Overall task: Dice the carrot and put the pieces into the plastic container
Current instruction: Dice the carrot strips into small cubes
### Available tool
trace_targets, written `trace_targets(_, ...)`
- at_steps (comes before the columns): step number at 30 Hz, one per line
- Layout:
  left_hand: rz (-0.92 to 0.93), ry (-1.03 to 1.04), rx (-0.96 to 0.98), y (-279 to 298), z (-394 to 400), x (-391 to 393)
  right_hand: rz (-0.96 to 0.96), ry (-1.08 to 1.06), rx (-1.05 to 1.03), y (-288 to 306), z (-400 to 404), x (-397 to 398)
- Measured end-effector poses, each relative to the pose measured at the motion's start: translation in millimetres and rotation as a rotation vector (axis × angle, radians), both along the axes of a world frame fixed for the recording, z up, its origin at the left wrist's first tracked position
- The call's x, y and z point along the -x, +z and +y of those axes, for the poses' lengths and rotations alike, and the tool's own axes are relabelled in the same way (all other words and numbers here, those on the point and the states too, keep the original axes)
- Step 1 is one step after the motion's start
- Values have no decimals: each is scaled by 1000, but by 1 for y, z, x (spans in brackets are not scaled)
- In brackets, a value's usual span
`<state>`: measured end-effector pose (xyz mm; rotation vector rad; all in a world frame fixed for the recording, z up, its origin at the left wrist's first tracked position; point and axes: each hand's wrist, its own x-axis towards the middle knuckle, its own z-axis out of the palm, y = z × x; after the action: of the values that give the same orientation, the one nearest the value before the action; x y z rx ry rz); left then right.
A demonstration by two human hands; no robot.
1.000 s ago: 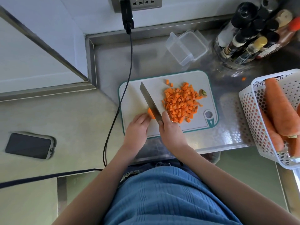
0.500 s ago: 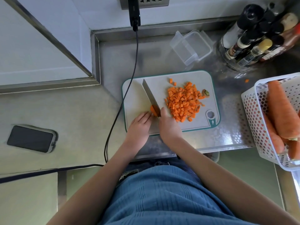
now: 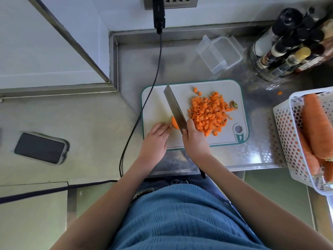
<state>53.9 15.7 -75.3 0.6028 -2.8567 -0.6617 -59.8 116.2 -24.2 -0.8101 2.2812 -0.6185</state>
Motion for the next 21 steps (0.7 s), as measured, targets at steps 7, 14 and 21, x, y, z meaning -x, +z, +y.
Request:
trace_targets(7, -51, -30, -32, 1, -2, 1, 72, 73, -92, -11, 0, -1)
trace_targets(14, -61, -52, -15, 2, -2, -1, 54, 63, -91, -12, 1, -4)
trace_targets(21, -22, -49, 16, -2, -4, 0, 109, 105, -310, -16, -12, -13)
